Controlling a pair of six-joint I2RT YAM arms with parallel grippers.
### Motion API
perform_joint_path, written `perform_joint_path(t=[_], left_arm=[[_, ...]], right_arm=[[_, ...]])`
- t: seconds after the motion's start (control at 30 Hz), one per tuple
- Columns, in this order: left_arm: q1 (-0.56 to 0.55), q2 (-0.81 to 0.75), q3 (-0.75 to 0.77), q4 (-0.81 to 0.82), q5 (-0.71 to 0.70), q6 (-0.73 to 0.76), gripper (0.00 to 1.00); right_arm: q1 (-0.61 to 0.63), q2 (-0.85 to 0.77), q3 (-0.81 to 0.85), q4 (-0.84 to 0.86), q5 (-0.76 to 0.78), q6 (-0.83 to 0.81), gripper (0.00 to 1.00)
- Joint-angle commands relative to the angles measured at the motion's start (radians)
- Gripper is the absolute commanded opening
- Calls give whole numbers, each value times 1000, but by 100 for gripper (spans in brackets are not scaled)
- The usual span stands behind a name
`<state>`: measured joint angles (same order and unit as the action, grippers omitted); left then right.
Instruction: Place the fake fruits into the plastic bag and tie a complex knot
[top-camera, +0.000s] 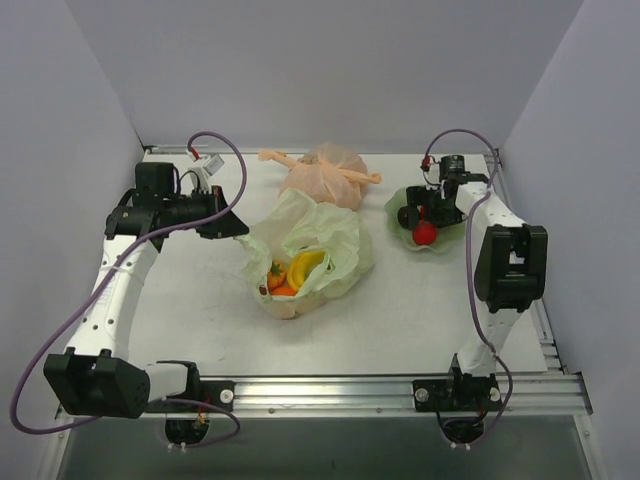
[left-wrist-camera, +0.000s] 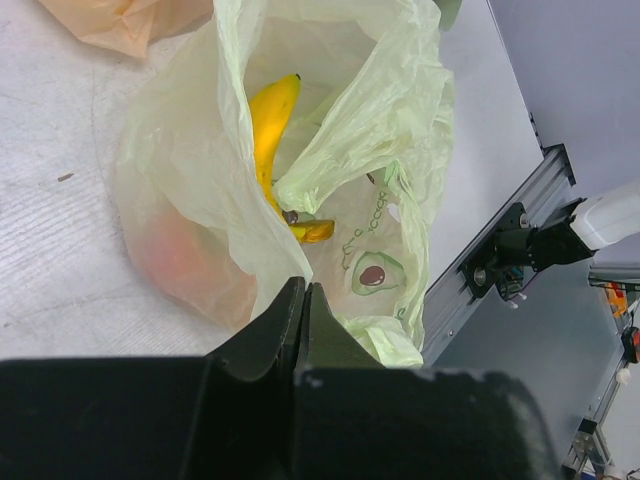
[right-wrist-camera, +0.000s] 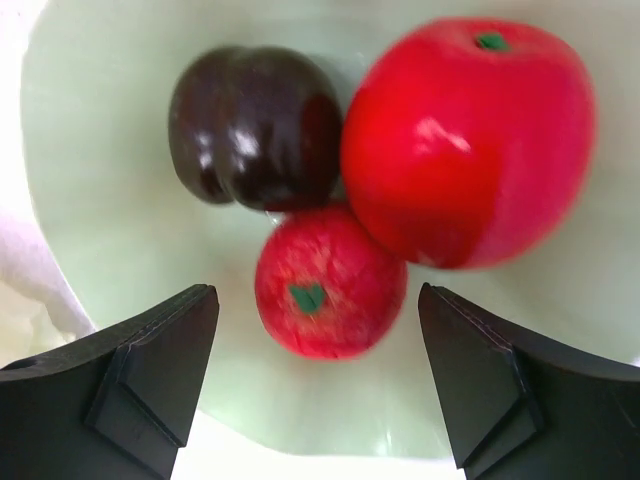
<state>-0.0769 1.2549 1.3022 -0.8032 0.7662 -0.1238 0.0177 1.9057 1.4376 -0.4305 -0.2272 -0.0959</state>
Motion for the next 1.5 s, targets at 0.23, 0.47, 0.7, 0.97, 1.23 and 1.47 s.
perform_joint_path(t=[0.23,0.47,0.7,0.97,1.23,1.47], left_arm=[[6,21,35,10,-10,38,0],[6,38,46,7,-5,44,0],[6,35,65,-2,2,46,0],[5,12,46,-4,22,33,0],[8,5,25,47,62,-20,0],[11,1,14,84,85,-76,0]], right_arm=[[22,61,-34,45,60,28,80],[16,21,-86,52,61,21,64],[5,-144,-25,-66,-49,-16,43],[130,-382,82,-91,-438,50,40],[513,-383,70,189,-471,195,40],[749,-231,83,322,-393,157,40]])
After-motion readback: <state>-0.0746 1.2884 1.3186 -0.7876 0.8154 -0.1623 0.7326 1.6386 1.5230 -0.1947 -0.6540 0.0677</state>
